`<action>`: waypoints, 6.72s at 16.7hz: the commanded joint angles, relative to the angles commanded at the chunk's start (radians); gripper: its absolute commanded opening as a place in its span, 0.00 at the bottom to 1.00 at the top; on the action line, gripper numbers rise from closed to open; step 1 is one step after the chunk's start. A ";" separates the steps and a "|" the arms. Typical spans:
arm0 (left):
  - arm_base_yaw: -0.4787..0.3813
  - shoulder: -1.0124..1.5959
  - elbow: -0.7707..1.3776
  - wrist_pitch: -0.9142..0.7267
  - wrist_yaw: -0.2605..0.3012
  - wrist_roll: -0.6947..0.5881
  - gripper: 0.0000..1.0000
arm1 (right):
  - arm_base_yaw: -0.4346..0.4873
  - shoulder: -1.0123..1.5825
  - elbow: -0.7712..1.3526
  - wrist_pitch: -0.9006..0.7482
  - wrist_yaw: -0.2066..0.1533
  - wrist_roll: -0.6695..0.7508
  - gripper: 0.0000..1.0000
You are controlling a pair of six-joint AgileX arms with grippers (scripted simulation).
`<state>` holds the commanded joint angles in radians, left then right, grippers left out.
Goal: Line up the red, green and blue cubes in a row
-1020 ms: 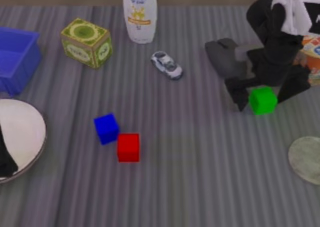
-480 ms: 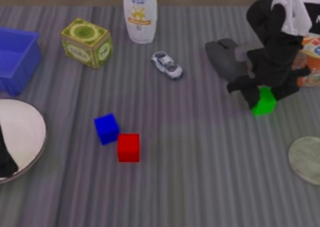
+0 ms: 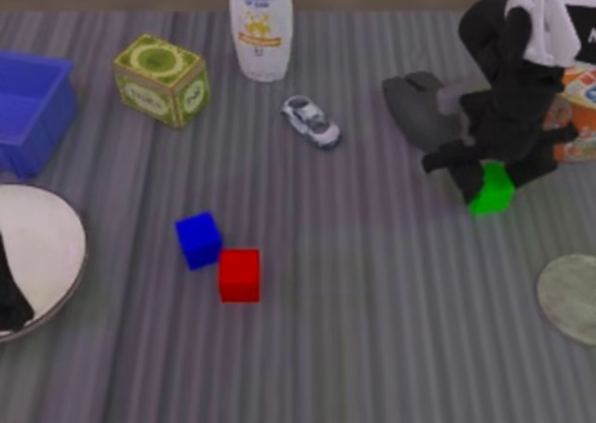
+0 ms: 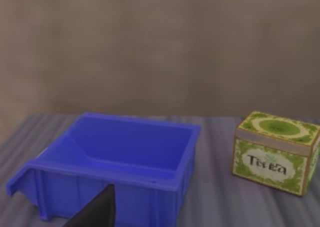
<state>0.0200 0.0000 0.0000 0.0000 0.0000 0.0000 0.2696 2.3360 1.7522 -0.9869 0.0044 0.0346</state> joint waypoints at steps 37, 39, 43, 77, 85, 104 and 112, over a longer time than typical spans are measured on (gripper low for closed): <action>0.000 0.000 0.000 0.000 0.000 0.000 1.00 | 0.503 -0.098 0.209 -0.305 0.008 0.752 0.00; 0.000 0.000 0.000 0.000 0.000 0.000 1.00 | 0.505 -0.093 0.176 -0.267 0.009 0.750 0.00; 0.000 0.000 0.000 0.000 0.000 0.000 1.00 | 0.507 -0.067 0.063 -0.121 0.009 0.753 0.00; 0.000 0.000 0.000 0.000 0.000 0.000 1.00 | 0.515 -0.081 0.141 -0.227 0.010 0.756 1.00; 0.000 0.000 0.000 0.000 0.000 0.000 1.00 | 0.511 -0.100 0.211 -0.307 0.010 0.754 1.00; -0.293 1.330 1.025 -0.734 0.003 0.483 1.00 | -0.008 -1.626 -1.037 0.447 0.163 0.189 1.00; -0.416 1.885 1.465 -1.042 0.003 0.686 1.00 | -0.210 -2.191 -1.601 0.853 0.056 0.005 1.00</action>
<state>-0.3958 1.8850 1.4647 -1.0421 0.0029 0.6857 0.0600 0.1445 0.1513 -0.1342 0.0603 0.0397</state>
